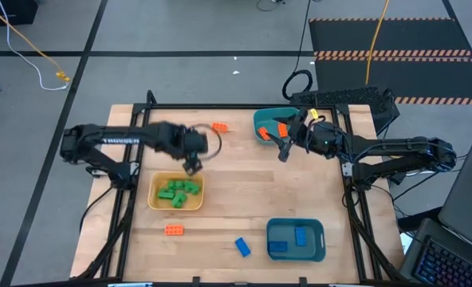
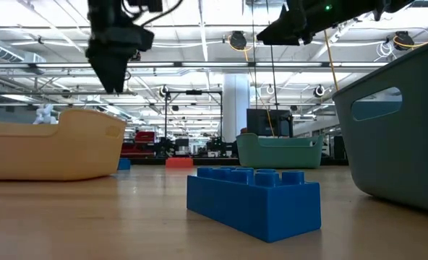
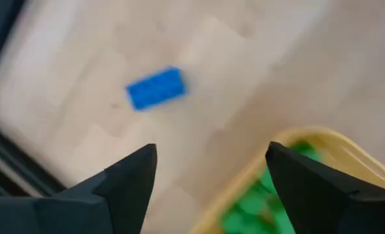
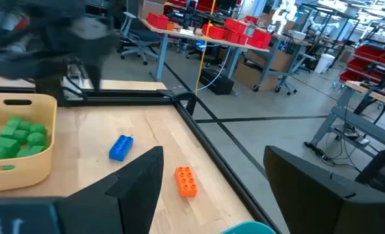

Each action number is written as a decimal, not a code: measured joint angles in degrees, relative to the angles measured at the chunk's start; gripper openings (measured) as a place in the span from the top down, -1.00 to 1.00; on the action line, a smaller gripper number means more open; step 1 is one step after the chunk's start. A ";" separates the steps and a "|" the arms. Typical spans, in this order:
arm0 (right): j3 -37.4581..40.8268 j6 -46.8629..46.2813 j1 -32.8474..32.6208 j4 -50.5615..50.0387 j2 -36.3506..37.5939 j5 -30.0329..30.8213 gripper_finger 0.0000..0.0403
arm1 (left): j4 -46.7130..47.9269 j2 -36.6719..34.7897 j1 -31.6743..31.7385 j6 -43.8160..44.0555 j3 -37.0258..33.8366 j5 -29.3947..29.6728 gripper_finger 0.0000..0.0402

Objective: Sort & place blocks by color
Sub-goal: Put the blue game piece into the blue bin

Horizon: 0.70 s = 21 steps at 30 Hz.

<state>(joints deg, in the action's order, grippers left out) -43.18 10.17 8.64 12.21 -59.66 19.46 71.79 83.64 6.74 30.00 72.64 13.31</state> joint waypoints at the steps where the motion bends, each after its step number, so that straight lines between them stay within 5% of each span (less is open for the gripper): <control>1: 0.00 0.00 0.18 0.00 0.00 0.00 -0.28 | 0.00 0.00 2.32 -2.52 0.02 -0.45 -0.40; 6: 0.57 -0.49 1.10 0.08 0.00 -0.04 -0.28 | 3.55 0.00 11.79 -21.03 0.00 -6.28 -0.25; 10: 2.06 -0.48 2.24 0.74 -0.07 -0.07 -0.28 | 3.97 0.00 17.41 -27.11 0.00 -8.33 -0.19; 21: 6.52 -1.92 4.34 11.69 -0.06 -1.52 -0.28 | -0.96 5.02 19.65 -40.48 -0.02 -9.28 -0.42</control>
<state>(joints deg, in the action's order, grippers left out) -36.66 8.26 12.99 23.90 -59.72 17.95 70.83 88.65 26.39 -10.48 72.62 4.03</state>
